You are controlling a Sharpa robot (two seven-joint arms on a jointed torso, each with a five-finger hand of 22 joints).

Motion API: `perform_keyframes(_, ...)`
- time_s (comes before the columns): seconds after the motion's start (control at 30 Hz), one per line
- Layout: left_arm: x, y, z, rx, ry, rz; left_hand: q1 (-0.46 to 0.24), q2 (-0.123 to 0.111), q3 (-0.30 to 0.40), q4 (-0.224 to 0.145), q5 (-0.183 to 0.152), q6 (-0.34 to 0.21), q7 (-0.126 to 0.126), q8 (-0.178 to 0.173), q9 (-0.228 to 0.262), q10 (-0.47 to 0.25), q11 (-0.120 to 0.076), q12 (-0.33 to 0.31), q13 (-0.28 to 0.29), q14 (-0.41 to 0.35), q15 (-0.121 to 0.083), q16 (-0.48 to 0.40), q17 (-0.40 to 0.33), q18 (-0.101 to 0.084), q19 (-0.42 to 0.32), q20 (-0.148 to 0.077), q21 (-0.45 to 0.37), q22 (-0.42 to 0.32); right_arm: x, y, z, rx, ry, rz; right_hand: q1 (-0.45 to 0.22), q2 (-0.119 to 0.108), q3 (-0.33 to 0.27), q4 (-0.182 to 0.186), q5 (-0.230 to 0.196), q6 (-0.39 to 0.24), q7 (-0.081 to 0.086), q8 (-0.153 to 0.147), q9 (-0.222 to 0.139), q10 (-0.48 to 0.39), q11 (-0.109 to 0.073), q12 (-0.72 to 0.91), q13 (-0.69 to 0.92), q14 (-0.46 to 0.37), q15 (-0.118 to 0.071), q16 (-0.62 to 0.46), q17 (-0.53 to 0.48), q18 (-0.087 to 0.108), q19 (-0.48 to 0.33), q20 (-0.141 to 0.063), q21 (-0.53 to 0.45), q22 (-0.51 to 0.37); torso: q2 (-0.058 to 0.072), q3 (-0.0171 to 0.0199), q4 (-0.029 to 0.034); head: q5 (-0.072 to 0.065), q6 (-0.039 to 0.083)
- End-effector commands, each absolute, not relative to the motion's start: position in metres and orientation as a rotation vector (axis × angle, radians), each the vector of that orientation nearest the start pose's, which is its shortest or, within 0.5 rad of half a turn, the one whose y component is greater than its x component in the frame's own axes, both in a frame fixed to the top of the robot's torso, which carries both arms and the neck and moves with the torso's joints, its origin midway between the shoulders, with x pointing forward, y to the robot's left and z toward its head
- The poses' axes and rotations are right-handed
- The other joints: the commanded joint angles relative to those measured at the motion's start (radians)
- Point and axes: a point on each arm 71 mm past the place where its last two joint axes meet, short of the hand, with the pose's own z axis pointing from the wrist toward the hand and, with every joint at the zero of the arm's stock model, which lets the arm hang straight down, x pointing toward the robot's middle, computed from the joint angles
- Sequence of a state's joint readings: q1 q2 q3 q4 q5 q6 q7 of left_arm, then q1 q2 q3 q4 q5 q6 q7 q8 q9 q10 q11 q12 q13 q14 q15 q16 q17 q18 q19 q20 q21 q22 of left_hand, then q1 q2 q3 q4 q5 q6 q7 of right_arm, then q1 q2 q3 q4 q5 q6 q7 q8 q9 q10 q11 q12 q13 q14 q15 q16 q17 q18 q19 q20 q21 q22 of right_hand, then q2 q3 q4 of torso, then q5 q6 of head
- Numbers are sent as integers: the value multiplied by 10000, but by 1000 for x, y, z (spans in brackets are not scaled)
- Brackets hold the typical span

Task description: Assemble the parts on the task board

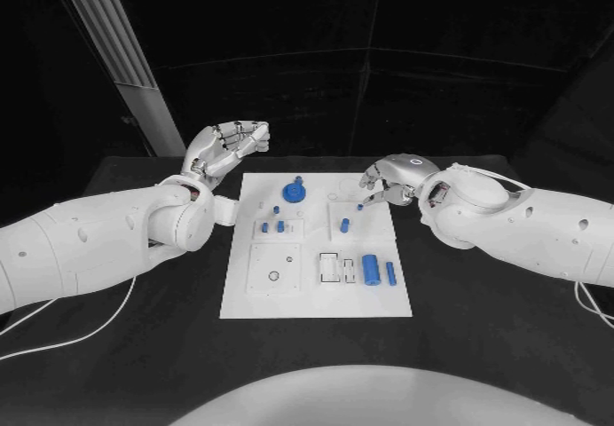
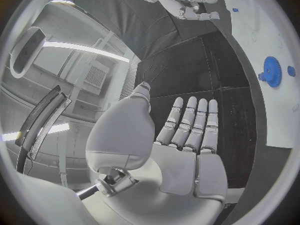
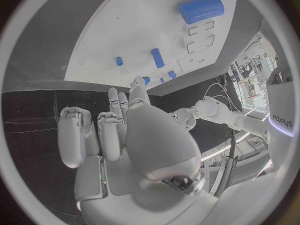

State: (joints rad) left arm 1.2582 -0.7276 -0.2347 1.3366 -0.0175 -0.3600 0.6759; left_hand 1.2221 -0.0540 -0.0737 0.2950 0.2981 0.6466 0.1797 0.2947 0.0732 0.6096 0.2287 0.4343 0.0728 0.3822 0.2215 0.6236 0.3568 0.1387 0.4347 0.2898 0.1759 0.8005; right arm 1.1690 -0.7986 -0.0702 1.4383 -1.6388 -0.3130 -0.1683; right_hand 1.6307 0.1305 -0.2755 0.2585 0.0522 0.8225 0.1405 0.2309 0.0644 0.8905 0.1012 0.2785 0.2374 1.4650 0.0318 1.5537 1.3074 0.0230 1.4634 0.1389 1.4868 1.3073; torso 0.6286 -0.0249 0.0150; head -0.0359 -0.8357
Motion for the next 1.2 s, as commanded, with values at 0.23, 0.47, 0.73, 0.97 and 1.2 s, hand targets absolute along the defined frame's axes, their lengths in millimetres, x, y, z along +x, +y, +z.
perform_keyframes(0.23,502,214,-188,-7161,10432,-16270,47,145,44,-6,-50,-116,855,87,1,-138,-5,123,13,-89,16,141,-90,-154,76,4,-87,-68,494,-200,-229,-3156,17646,3520,-32,-54,6,75,-53,-90,-23,-185,3,184,-40,-106,-152,964,-115,-31,2224,25,521,-108,-102,2254,5,11,-7,-70,0)
perform_keyframes(0.47,502,214,-188,-7194,10471,-16260,89,208,55,-12,-39,-149,856,160,4,-189,-4,224,15,-105,15,249,-163,-154,117,3,-116,-114,495,-199,-231,-3053,17703,3370,82,-38,56,80,-54,162,-125,-221,41,542,-99,-144,-377,966,-150,-29,2226,33,504,-150,-140,2239,1,2,-4,-103,-71)
perform_keyframes(0.73,502,215,-189,-7244,10519,-16173,171,290,65,-18,-7,-153,846,259,10,-198,-15,369,23,-139,12,361,-263,-156,154,2,-153,-167,497,-193,-234,-3087,17770,3383,137,7,59,195,-53,506,-211,-267,45,1048,-230,-249,-698,961,-336,-43,2197,33,514,-289,-138,2241,-5,-3,-11,-65,-176)
perform_keyframes(0.97,502,216,-189,-7280,10555,-16148,234,352,62,-22,20,-171,842,324,9,-226,-18,465,21,-161,11,450,-341,-156,179,2,-178,-205,499,-188,-236,-3092,17899,3272,179,34,72,218,-53,576,-209,-324,35,1189,-266,-331,-840,960,-378,-46,2191,36,509,-347,-153,2235,-2,6,2,-89,-216)
perform_keyframes(1.2,501,217,-189,-7302,10566,-16116,262,380,49,-21,42,-167,836,369,10,-228,-23,529,21,-165,7,509,-388,-152,204,1,-187,-224,502,-184,-238,-2973,17995,3034,229,59,94,220,-53,582,-188,-396,23,1257,-275,-420,-963,958,-404,-50,2182,45,490,-379,-192,2220,-3,8,-9,-75,-241)
